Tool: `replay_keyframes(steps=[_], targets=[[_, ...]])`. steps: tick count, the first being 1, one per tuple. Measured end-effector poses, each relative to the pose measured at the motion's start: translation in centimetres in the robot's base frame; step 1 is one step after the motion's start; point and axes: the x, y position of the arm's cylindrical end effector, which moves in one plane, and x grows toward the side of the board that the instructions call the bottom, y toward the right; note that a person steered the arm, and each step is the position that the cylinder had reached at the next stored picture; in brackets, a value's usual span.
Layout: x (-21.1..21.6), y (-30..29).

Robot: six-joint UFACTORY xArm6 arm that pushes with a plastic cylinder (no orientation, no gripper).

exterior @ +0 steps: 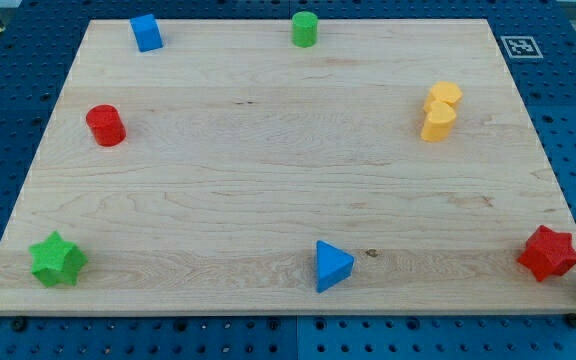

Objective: Push the red star towards top left

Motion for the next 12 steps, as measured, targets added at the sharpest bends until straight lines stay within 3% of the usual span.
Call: replay_keyframes(steps=[3, 5, 7, 9, 11, 12], targets=[[-2.1, -4.8], [-2.4, -2.0], [-3.4, -6.7], [-4.5, -8.5], [-5.4, -6.4], [-5.4, -8.9]])
